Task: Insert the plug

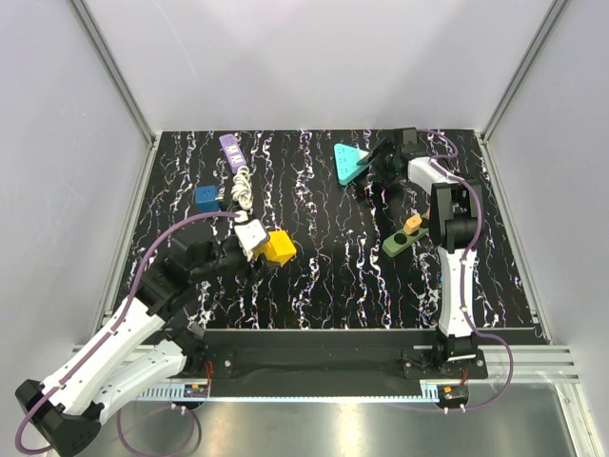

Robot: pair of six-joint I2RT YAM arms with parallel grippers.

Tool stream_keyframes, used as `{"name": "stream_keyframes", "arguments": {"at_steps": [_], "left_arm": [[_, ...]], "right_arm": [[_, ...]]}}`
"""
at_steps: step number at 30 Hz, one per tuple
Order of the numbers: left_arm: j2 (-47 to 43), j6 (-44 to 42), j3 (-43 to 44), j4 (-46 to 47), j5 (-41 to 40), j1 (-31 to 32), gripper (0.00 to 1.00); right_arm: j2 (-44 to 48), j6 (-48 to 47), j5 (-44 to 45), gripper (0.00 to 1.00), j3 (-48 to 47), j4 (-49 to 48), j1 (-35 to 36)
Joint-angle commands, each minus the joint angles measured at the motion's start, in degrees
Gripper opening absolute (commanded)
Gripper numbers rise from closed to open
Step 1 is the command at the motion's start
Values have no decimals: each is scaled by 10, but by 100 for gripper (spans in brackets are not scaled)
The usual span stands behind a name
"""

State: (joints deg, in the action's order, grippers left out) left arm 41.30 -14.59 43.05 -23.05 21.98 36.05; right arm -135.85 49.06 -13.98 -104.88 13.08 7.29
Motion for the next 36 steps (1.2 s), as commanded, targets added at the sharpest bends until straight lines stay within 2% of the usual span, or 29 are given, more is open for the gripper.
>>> {"name": "stream_keyframes", "arguments": {"at_steps": [1, 7, 10, 11, 14, 20, 24, 26, 27, 28, 29, 36], "left_arm": [[-6, -9, 2, 47, 12, 0, 0], [-6, -10, 1, 48, 8, 0, 0], [-6, -8, -1, 56, 16, 0, 0], [-6, -7, -2, 59, 28, 0, 0], [-6, -2, -7, 66, 18, 0, 0], [-2, 2, -4, 60, -38, -1, 0], [8, 8, -2, 63, -39, -2, 0], [11, 16, -1, 63, -39, -2, 0], [11, 17, -1, 63, -38, -2, 0], [10, 18, -2, 63, -37, -2, 0], [7, 20, -2, 66, -38, -2, 0], [3, 18, -9, 69, -49, -2, 0]], "right_arm": [[-15, -3, 38, 71, -26, -32, -3], [-60, 1, 4, 61, -87, -35, -5], [-81, 2, -25, 50, -111, -48, -4], [-85, 3, -39, 42, -116, -57, -4], [-95, 8, -65, 29, -122, -56, -3], [-38, -10, -97, 22, -20, -85, 12], [14, -32, -96, 20, 63, -90, 25], [35, -38, -87, 24, 98, -114, 27], [55, -35, -82, 31, 127, -122, 26], [66, -31, -71, 47, 138, -126, 27], [73, -31, -69, 52, 145, -149, 27], [79, -26, -75, 68, 131, -181, 27]]}}
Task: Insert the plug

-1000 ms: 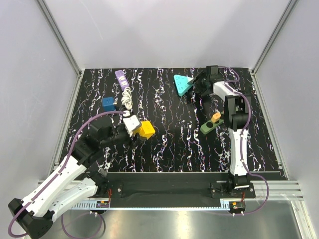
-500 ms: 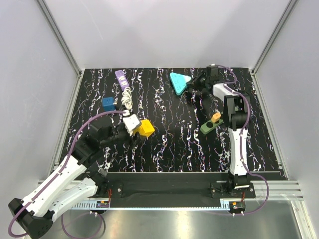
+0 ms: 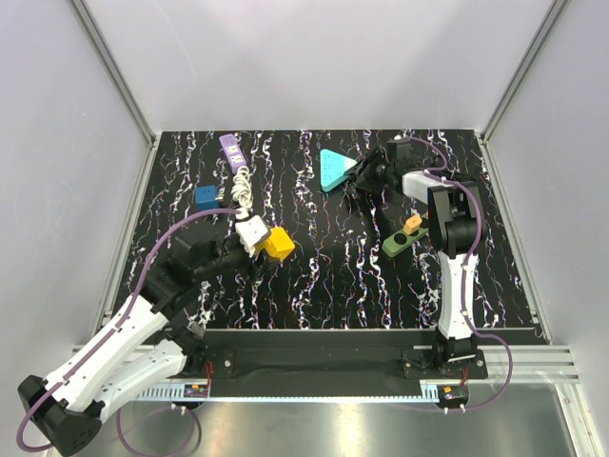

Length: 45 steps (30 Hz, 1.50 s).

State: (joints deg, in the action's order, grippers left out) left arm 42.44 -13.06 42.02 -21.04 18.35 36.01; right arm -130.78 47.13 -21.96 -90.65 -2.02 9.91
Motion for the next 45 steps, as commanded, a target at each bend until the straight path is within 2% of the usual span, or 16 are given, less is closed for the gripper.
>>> {"name": "stream_keyframes", "arguments": {"at_steps": [1, 9, 18, 19, 20, 22, 23, 25, 28, 29, 31, 33, 36, 38, 45], "left_arm": [[-8, 1, 2, 48, -13, -2, 0], [-2, -11, 5, 43, -11, -2, 0], [-3, -14, 5, 42, -8, -3, 0], [-3, -14, 5, 42, -9, -3, 0], [-3, -12, 5, 42, -11, -3, 0], [-2, -7, 6, 42, -19, -4, 0], [1, -2, 9, 39, -20, -5, 0], [9, 12, 18, 33, -19, -10, 0], [33, 29, 35, 18, -15, -18, 0], [52, 44, 46, 11, -17, -24, 0], [55, 56, 49, 10, -21, -30, 0], [65, 64, 59, 5, -22, -36, 0], [91, 82, 89, -19, -32, -39, 0], [110, 63, 102, -37, -23, -40, 0], [144, -37, 124, -45, -6, -40, 0]], "right_arm": [[25, -3, 5, 69, -15, -39, 0], [-28, 52, 31, 72, -56, -61, 1], [-90, 48, 43, 68, -134, -41, 1], [-94, 45, 36, 65, -139, -40, 1], [-99, 43, 32, 56, -147, -41, 1], [-101, 31, 17, 45, -147, -52, 1], [-98, 28, 12, 33, -140, -57, 1], [-91, 22, -10, 23, -129, -75, 1], [-70, 23, -53, 12, -89, -112, 1], [-29, 27, -66, 6, -27, -133, 3], [-18, 26, -78, 3, -8, -147, 5], [20, 32, -98, 0, 58, -164, 8], [76, 49, -123, 0, 166, -220, 16], [121, 56, -124, 0, 249, -259, 22], [220, 46, -121, 0, 394, -299, 80]]}}
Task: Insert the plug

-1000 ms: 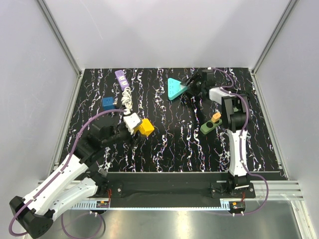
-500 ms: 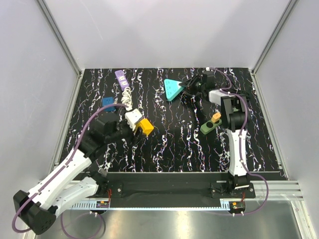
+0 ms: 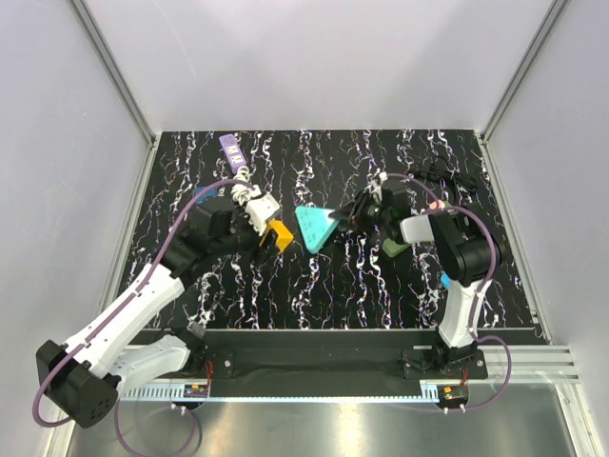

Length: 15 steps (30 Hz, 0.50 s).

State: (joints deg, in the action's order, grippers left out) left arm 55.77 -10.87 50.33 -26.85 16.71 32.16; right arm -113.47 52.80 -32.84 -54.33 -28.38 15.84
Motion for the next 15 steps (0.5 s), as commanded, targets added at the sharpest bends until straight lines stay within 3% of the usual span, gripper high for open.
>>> {"name": "stream_keyframes", "arguments": {"at_steps": [1, 8, 15], "left_arm": [[23, -69, 47, 8, 7, -2, 0], [109, -157, 73, -10, 4, -2, 0], [207, -230, 113, -15, 103, -3, 0]], "right_arm": [[62, -13, -11, 0, 49, -35, 22], [79, -51, -56, 0, 87, -28, 28], [49, -54, -99, 0, 122, -81, 28]]}}
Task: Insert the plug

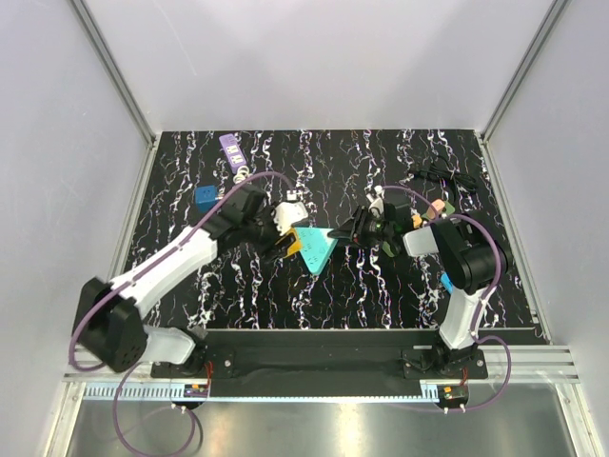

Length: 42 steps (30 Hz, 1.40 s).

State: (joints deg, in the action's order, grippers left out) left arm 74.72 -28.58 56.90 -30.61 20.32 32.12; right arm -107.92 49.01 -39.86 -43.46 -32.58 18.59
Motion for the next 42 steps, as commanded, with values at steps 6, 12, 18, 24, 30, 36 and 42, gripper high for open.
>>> {"name": "stream_keyframes", "arguments": {"at_steps": [6, 12, 18, 24, 30, 36, 42], "left_arm": [[117, -60, 104, 21, 104, -15, 0], [190, -16, 152, 14, 79, -27, 0], [208, 16, 154, 10, 57, -29, 0], [211, 12, 147, 10, 32, -29, 0], [230, 3, 148, 11, 29, -29, 0], [245, 0, 154, 12, 29, -35, 0], [252, 1, 158, 13, 36, -39, 0]], "right_arm": [[-33, 26, -42, 0, 15, -81, 0], [-26, 29, -29, 0, 24, -77, 0], [-40, 40, -16, 0, 26, -81, 0], [-40, 42, -15, 0, 26, -79, 0], [-38, 39, -16, 0, 26, -77, 0], [-39, 34, -15, 0, 23, -69, 0], [-43, 34, -15, 0, 20, -66, 0]]}}
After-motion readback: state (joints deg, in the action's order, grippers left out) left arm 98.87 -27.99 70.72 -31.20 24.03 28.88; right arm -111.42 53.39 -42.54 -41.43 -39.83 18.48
